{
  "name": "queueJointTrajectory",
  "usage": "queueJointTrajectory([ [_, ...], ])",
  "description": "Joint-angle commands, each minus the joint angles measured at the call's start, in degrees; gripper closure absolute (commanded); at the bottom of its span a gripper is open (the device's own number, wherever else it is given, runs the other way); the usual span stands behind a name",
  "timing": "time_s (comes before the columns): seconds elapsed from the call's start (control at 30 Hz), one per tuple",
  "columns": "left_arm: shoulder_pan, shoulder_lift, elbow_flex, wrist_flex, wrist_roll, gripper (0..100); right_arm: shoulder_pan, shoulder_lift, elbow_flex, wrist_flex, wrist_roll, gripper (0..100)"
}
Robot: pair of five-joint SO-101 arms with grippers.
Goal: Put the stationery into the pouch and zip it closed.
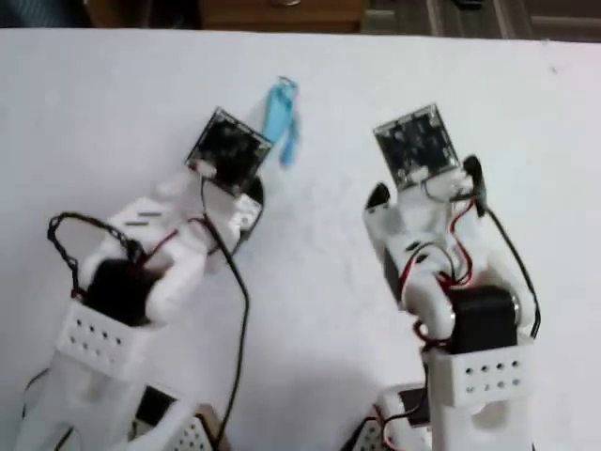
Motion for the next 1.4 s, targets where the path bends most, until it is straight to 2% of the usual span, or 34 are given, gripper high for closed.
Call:
queueJointTrajectory([
  [0.0, -0.04, 0.22, -1.76, 3.52, 4.4, 78, 0.66, -2.24, 3.16, -2.77, 0.18, 59.8],
  [0.2, -1.1, 0.22, -7.91, 10.81, 13.45, 72, 0.66, 0.31, 5.45, -2.95, 0.0, 59.8],
  [0.63, -1.63, 0.22, -22.07, 25.32, 14.33, 72, 0.84, 7.6, 5.19, -4.35, 0.0, 59.8],
  [0.8, -2.77, 0.22, -26.46, 28.22, 14.33, 74, 4.0, 9.63, 5.45, -5.93, -0.7, 59.8],
  [0.93, -10.42, 0.13, -26.46, 27.96, 13.8, 83, 7.16, 9.01, 5.54, -4.62, -6.86, 64.0],
  [1.07, -20.18, 0.13, -22.24, 26.2, 11.16, 98, 7.43, 4.44, 8.88, -2.95, -6.77, 86.1],
  [1.13, -24.75, 0.04, -18.11, 24.26, 8.09, 97, 7.25, 1.63, 13.01, -3.3, -6.68, 99.0],
  [1.27, -32.13, -5.14, -6.07, 15.56, 7.38, 98, 6.81, -5.05, 25.14, -6.9, -6.68, 89.6],
  [1.37, -33.36, -13.67, 5.8, 7.12, 7.38, 98, 6.81, -12.0, 35.16, -12.0, -6.86, 90.2],
])
